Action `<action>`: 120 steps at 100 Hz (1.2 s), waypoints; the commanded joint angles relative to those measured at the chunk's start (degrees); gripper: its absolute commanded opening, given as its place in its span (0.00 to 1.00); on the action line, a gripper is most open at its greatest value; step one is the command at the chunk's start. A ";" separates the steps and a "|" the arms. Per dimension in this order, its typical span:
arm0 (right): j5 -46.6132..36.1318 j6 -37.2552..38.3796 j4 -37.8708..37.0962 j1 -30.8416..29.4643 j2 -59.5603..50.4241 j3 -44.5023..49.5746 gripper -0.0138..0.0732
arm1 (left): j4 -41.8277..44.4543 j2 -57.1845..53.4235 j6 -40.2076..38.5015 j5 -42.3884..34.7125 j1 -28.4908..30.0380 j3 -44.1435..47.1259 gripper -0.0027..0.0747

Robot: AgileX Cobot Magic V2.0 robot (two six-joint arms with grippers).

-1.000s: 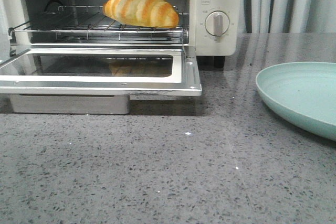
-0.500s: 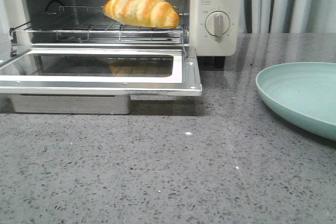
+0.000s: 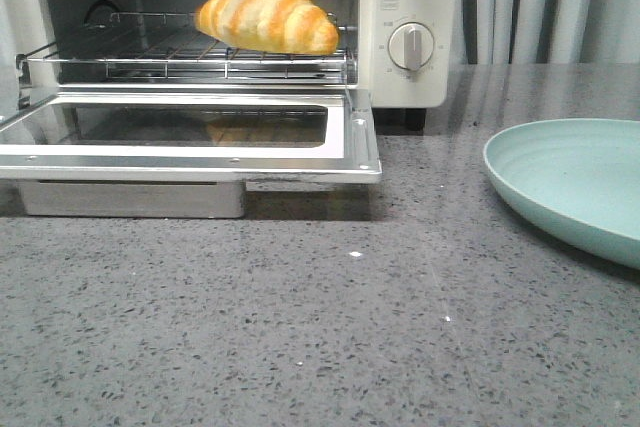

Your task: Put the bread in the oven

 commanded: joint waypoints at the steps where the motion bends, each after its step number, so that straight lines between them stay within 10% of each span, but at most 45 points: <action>1: -0.05 1.91 -3.37 -0.01 -5.01 3.18 0.10 | -0.56 0.42 -0.31 -3.81 0.25 -1.42 0.01; 68: -4.98 22.23 -12.84 -0.01 -40.82 51.39 0.11 | 0.61 0.42 -0.31 -13.51 0.25 1.95 0.01; 120: -6.03 25.21 -12.86 -0.01 -51.86 61.41 0.11 | 4.11 -11.37 -0.31 -5.25 5.09 7.25 0.01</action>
